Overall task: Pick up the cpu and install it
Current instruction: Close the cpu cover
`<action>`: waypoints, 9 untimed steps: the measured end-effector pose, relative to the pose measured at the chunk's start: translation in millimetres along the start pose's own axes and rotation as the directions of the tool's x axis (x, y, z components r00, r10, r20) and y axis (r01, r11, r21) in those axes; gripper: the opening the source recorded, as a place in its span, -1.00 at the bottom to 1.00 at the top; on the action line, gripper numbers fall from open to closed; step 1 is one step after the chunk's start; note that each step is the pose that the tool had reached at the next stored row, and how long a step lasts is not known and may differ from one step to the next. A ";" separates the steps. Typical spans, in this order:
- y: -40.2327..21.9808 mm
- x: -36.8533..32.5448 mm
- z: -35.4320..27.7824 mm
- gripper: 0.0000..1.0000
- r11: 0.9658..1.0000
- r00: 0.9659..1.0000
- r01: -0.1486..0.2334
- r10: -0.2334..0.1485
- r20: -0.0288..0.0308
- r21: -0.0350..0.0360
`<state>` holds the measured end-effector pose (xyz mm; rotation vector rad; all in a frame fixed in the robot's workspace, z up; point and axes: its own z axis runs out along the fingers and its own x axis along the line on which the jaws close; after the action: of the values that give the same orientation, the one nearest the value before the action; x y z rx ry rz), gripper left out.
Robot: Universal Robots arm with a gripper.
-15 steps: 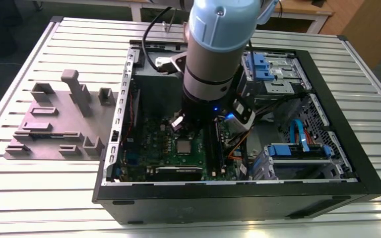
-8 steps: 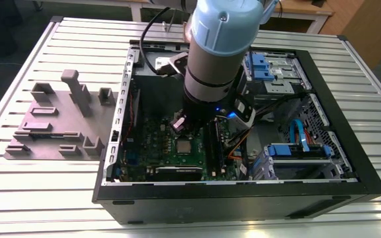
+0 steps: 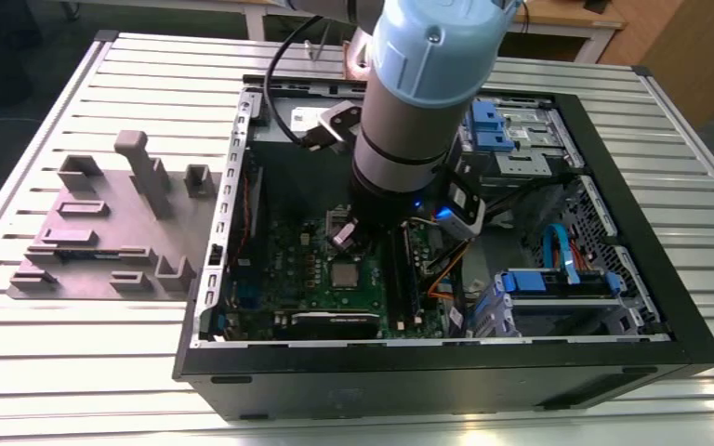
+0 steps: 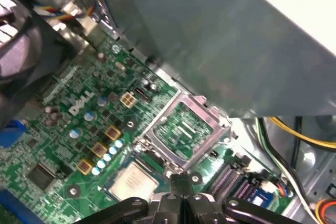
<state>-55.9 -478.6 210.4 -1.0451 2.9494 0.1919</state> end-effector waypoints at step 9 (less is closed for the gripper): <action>10.2 -18.0 2.1 -0.79 1.000 1.000 0.001 -0.001 0.000 0.000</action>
<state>-48.4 -459.2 210.3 -1.0461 2.9491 0.1917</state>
